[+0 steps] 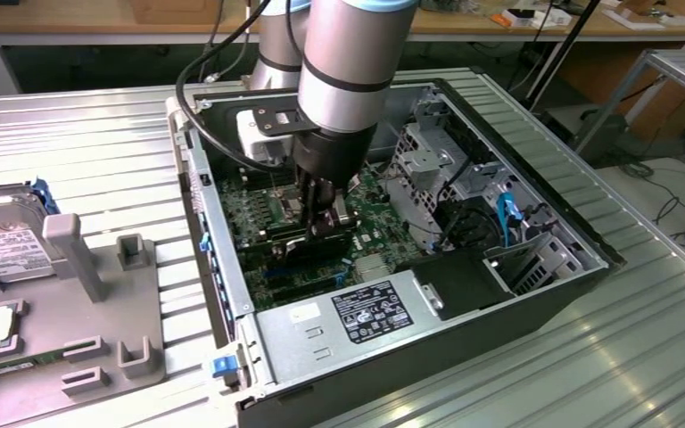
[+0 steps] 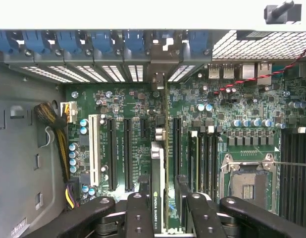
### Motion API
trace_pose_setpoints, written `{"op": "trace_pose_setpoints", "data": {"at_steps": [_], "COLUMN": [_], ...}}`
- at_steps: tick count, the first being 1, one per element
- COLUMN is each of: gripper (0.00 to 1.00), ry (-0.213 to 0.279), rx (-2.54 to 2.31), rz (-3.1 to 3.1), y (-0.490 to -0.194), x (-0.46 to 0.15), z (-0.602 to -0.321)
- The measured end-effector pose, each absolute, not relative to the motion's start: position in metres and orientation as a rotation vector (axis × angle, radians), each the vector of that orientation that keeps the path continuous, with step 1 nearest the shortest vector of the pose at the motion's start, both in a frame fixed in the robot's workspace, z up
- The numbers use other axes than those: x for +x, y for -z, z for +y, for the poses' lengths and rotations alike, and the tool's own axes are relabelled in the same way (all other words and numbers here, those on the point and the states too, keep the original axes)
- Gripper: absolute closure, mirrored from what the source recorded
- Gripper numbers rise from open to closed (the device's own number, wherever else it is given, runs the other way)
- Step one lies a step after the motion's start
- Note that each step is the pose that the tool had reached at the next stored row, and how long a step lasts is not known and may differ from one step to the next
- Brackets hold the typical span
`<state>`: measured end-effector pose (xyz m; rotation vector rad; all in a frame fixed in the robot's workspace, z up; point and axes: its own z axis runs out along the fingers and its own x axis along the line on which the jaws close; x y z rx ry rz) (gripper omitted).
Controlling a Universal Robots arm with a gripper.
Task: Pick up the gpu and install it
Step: 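Insert the gpu into the slot, then press down on the gpu until it lock into place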
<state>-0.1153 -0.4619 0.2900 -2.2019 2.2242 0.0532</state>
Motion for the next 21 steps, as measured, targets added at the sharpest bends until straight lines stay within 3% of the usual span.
{"op": "trace_pose_setpoints", "data": {"at_steps": [4,6,9,21], "gripper": [0.66,0.81,0.89,0.89], "ry": [-0.053,-0.054,-0.054,-0.056], "rx": [-2.202,-2.202,-2.202,-2.203], "rz": [2.224,2.225,2.225,2.225], "y": [-0.2900,-0.2900,-0.2900,-0.2900], "x": [-0.1153,-0.1153,-0.1153,-0.1153], "z": [-0.4619,-0.4619,-0.4619,-0.4619]}}
